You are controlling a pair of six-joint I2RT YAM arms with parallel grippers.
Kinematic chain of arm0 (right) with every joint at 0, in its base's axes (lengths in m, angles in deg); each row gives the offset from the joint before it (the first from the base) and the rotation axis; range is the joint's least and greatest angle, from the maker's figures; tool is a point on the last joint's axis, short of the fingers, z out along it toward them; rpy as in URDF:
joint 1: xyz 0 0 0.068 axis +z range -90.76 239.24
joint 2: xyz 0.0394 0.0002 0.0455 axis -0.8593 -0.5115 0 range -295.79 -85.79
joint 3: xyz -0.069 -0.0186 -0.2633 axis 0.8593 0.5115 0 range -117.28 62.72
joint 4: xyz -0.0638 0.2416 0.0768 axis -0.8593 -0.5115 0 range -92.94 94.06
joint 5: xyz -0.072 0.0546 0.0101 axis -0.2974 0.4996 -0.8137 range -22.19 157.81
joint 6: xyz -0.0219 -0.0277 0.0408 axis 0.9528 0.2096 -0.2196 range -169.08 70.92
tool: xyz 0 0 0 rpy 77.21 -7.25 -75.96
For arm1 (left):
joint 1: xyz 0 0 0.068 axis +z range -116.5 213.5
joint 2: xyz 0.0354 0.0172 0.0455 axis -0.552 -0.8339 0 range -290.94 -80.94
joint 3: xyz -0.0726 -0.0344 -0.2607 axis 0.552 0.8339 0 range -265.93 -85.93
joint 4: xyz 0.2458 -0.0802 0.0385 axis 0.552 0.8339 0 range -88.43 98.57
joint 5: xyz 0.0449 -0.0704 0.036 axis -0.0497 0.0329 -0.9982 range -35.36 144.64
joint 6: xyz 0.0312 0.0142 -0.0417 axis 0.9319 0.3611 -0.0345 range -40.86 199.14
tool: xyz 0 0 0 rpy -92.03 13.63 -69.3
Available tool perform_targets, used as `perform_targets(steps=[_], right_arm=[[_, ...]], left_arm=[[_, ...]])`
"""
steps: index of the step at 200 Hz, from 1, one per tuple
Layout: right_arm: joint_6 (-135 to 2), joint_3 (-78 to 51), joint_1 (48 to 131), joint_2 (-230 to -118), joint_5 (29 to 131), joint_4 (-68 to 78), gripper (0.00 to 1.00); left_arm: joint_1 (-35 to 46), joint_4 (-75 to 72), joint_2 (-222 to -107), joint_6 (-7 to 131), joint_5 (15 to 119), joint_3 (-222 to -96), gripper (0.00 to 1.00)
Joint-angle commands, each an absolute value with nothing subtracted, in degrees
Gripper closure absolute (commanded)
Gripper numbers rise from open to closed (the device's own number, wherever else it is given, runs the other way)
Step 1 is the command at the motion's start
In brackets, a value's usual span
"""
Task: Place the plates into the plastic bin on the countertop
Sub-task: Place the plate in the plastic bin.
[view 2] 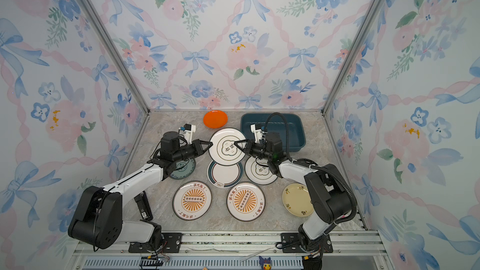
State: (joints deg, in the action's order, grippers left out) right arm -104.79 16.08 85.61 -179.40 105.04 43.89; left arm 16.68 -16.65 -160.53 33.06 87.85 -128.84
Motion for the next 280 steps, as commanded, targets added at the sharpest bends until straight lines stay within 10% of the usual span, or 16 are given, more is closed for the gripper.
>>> perform_targets(steps=[1,64,280], right_arm=[[-96.7,12.7,86.0,-176.8,104.3,34.1,1.0],[-82.0,-2.6,77.1,-172.3,92.9,-2.2,1.0],[-97.1,-27.3,63.3,-210.6,95.7,3.2,1.0]], left_arm=[[15.9,-14.8,-161.0,35.9,86.5,-131.0,0.71],[15.7,-4.9,-157.9,44.1,79.8,-133.0,0.02],[15.7,-3.3,-159.2,47.6,77.5,-129.3,0.02]])
